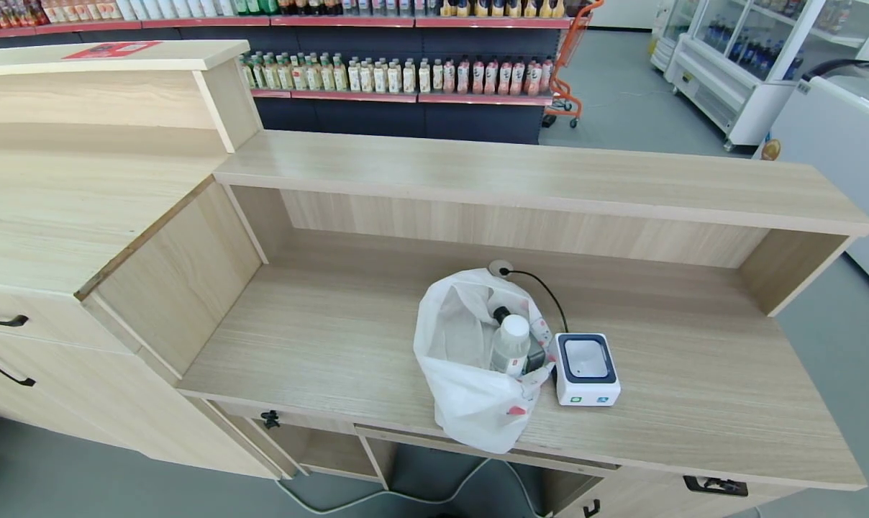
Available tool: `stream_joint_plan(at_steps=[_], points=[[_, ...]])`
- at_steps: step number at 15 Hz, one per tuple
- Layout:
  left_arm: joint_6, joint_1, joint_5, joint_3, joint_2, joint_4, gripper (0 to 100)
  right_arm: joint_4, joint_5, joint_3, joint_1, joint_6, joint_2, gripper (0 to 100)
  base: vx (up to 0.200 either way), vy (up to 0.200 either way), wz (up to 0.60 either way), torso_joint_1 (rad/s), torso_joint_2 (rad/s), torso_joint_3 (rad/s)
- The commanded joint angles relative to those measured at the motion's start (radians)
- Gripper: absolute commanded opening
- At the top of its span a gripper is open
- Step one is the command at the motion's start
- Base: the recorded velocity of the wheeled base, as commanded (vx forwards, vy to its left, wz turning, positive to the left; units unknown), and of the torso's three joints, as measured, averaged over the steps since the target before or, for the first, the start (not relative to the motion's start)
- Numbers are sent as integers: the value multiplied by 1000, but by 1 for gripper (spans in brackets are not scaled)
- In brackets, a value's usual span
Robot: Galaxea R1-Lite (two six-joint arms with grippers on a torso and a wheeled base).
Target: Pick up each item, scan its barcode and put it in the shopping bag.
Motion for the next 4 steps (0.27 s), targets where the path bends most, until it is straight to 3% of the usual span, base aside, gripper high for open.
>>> stream_joint_plan(at_steps=[1, 4], points=[[0, 0, 0, 1, 1, 0, 0, -1, 1, 0, 0, 0, -3, 100, 0, 0, 0, 0, 0, 0], [0, 0, 0, 1, 1, 0, 0, 2, 1, 0, 0, 0, -3, 100, 0, 0, 0, 0, 0, 0]])
